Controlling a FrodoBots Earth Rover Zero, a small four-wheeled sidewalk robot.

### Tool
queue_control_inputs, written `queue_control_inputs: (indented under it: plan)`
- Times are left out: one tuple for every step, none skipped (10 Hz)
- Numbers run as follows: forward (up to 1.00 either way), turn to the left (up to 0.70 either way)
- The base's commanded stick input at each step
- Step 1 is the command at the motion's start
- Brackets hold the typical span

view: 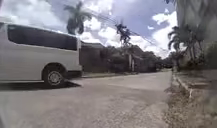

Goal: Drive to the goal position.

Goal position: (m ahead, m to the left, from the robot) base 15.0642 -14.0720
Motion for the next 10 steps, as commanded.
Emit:
queue_control_inputs:
  plan:
    - [0.5,0.0]
    - [0.5,0.0]
    - [0.5,0.0]
    - [0.5,0.0]
    - [0.5,0.0]
    - [0.5,0.0]
    - [0.5,0.0]
    - [0.5,0.0]
    - [0.5,0.0]
    - [0.5,0.0]
